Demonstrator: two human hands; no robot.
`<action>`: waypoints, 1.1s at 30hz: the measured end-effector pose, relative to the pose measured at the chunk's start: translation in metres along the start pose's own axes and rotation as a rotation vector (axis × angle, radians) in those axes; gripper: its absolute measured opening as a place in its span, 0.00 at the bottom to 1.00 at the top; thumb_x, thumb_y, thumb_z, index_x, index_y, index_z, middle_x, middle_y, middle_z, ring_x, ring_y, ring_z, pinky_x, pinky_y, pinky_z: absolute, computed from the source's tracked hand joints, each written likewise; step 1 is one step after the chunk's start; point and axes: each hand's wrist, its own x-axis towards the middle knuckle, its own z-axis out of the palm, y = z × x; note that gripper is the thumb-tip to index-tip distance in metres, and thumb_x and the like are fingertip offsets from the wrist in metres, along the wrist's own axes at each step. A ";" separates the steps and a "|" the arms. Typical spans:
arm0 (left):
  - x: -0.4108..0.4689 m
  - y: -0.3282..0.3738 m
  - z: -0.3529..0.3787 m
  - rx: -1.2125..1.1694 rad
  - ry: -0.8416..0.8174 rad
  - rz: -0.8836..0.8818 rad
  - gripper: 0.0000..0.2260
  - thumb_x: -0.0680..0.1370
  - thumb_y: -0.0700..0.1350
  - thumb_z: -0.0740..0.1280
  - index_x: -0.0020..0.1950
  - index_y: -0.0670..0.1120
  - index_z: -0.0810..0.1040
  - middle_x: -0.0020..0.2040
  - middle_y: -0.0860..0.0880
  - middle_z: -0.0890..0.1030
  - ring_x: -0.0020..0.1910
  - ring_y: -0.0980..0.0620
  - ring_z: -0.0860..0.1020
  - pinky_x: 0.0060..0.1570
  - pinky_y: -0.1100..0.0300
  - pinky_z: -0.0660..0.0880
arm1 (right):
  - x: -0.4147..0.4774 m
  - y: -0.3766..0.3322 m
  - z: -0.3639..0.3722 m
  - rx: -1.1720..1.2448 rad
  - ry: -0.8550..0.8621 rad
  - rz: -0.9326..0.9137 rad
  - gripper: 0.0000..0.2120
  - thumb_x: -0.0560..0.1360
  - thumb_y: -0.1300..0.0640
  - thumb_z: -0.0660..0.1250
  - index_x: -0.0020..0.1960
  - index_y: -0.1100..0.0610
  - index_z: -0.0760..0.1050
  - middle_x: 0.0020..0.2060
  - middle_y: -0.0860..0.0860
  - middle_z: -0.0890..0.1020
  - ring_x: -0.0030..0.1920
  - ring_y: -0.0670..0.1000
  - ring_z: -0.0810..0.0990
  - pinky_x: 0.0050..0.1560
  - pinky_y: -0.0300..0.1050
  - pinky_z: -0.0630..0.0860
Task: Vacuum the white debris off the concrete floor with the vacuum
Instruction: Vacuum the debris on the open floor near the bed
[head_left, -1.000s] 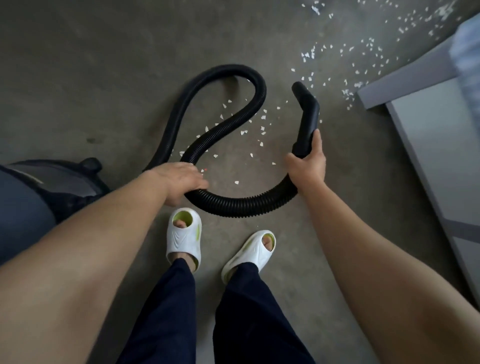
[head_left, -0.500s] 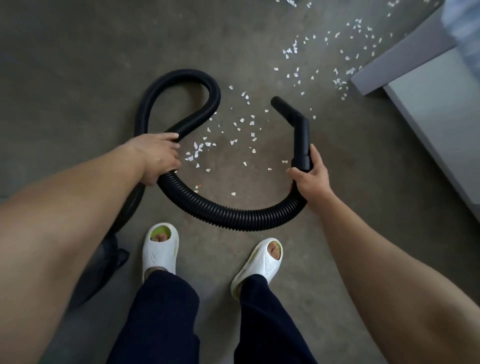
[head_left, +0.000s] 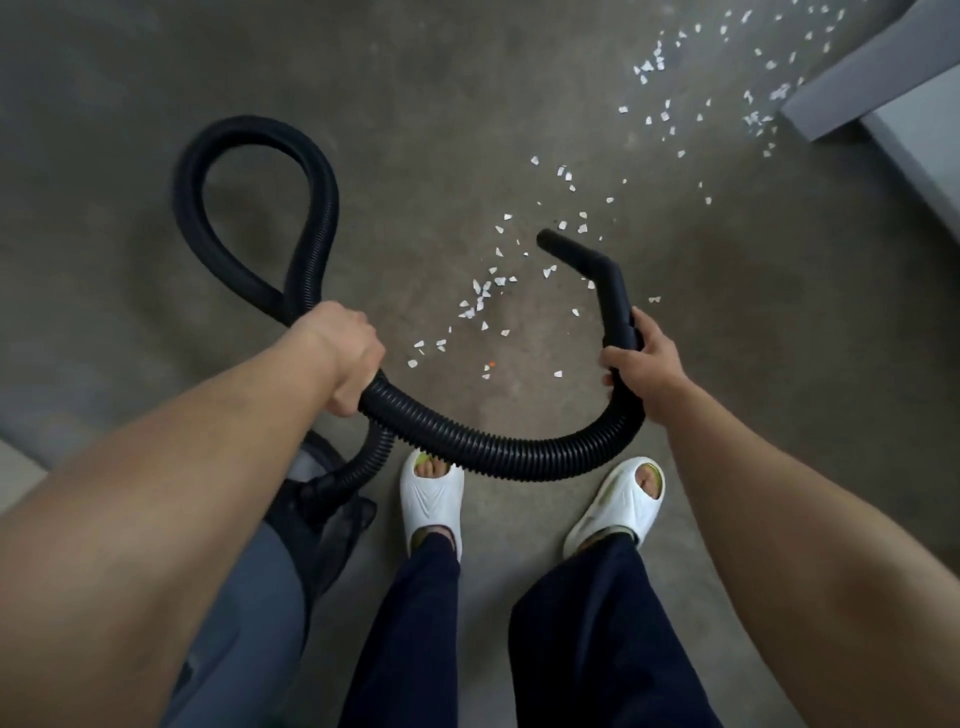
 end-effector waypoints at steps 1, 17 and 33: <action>-0.002 -0.001 0.008 0.008 -0.003 0.008 0.10 0.67 0.54 0.64 0.47 0.54 0.75 0.47 0.51 0.76 0.43 0.51 0.71 0.40 0.58 0.69 | -0.004 0.005 0.009 -0.040 -0.001 -0.011 0.33 0.69 0.68 0.68 0.69 0.45 0.69 0.42 0.53 0.78 0.26 0.51 0.74 0.25 0.42 0.75; 0.006 0.028 0.057 0.051 -0.033 0.160 0.09 0.65 0.54 0.64 0.38 0.52 0.66 0.34 0.52 0.63 0.51 0.51 0.74 0.40 0.56 0.68 | -0.015 0.070 0.056 -0.445 -0.285 -0.053 0.34 0.70 0.64 0.72 0.71 0.43 0.67 0.46 0.51 0.80 0.29 0.49 0.77 0.26 0.38 0.74; -0.001 0.032 0.041 0.127 -0.070 0.178 0.08 0.67 0.55 0.63 0.38 0.52 0.69 0.40 0.51 0.71 0.50 0.50 0.74 0.41 0.57 0.69 | -0.023 0.097 0.048 -0.406 -0.241 -0.024 0.33 0.70 0.65 0.71 0.71 0.47 0.68 0.42 0.50 0.79 0.31 0.51 0.77 0.35 0.48 0.81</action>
